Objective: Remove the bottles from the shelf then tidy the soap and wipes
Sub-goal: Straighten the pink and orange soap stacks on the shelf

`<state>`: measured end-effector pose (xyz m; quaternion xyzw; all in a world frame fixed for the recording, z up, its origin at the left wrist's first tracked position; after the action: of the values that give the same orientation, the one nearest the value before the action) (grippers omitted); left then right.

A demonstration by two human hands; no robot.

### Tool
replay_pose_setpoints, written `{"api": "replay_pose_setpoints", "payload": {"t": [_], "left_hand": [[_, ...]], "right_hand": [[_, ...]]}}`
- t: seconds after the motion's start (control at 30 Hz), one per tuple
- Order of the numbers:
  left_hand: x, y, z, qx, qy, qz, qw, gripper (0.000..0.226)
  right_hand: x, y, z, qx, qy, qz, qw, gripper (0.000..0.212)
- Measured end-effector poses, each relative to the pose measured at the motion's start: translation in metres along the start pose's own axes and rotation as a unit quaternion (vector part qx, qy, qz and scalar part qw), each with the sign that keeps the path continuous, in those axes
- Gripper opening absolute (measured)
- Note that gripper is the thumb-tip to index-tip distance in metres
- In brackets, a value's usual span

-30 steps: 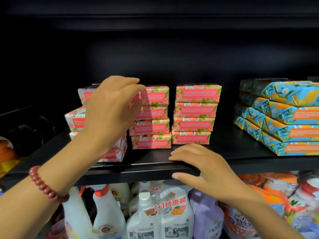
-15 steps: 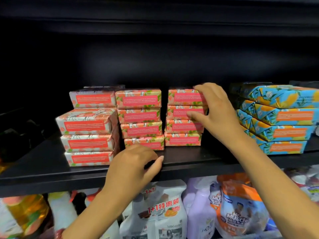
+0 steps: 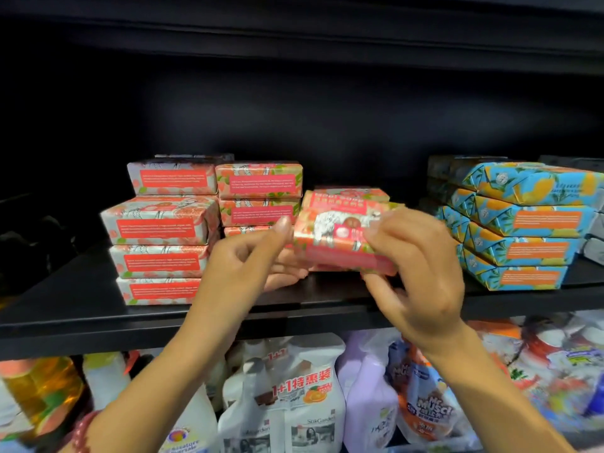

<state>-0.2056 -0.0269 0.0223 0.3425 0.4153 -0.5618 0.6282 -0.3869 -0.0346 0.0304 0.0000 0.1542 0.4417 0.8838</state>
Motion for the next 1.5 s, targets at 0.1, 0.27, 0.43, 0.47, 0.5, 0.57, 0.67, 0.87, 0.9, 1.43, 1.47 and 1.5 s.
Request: {"api": "replay_pose_setpoints", "payload": {"t": [0.1,0.27,0.43,0.47,0.5,0.57,0.67,0.87,0.9,1.43,1.47,1.5], "left_hand": [[-0.003,-0.008,0.0,0.053,0.037,-0.031,0.997,0.03],[-0.004,-0.006,-0.008,0.023,-0.02,-0.039,0.999,0.024],[-0.012,-0.003,-0.018,0.018,-0.126,0.024,0.992,0.026],[-0.011,-0.002,-0.019,0.024,-0.136,0.022,0.99,0.03],[-0.009,-0.002,-0.019,0.027,-0.144,0.017,0.989,0.035],[-0.007,0.0,-0.019,0.022,-0.171,0.008,0.985,0.047],[-0.003,0.002,-0.02,0.016,-0.193,0.02,0.981,0.047],[0.005,0.006,-0.012,0.065,-0.067,0.017,0.995,0.088],[0.006,0.005,-0.011,0.075,-0.056,0.025,0.995,0.083],[0.004,0.005,-0.022,0.059,-0.258,0.171,0.949,0.056],[0.003,0.006,-0.022,0.061,-0.258,0.19,0.945,0.061],[0.003,0.007,-0.022,0.065,-0.247,0.199,0.946,0.07]], "right_hand": [[0.013,-0.003,-0.006,0.003,0.026,0.007,1.0,0.024],[0.005,-0.008,-0.012,0.058,-0.033,0.019,0.998,0.041],[-0.011,-0.006,-0.012,0.174,-0.27,0.139,0.937,0.086],[-0.01,-0.007,-0.01,0.187,-0.312,0.208,0.908,0.084],[-0.009,-0.008,-0.009,0.189,-0.342,0.273,0.879,0.077],[-0.009,-0.008,-0.007,0.174,-0.357,0.329,0.857,0.056],[-0.009,-0.005,-0.003,0.15,-0.346,0.293,0.878,0.044],[0.001,-0.002,-0.01,0.081,-0.146,0.148,0.975,0.033],[0.002,-0.002,-0.012,0.073,-0.137,0.151,0.976,0.033],[-0.008,-0.021,-0.016,0.209,-0.42,0.411,0.782,0.066],[-0.007,-0.018,-0.012,0.197,-0.407,0.394,0.8,0.061],[-0.006,-0.016,-0.009,0.185,-0.39,0.365,0.825,0.057]]}}
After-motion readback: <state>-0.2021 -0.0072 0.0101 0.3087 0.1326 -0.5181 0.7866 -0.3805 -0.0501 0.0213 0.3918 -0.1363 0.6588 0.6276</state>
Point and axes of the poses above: each hand's wrist, its own z-axis towards the middle knuckle, its own y-axis out of the back of the hand, x = y × z, the point moved 5 cm from there along z, towards the middle knuckle
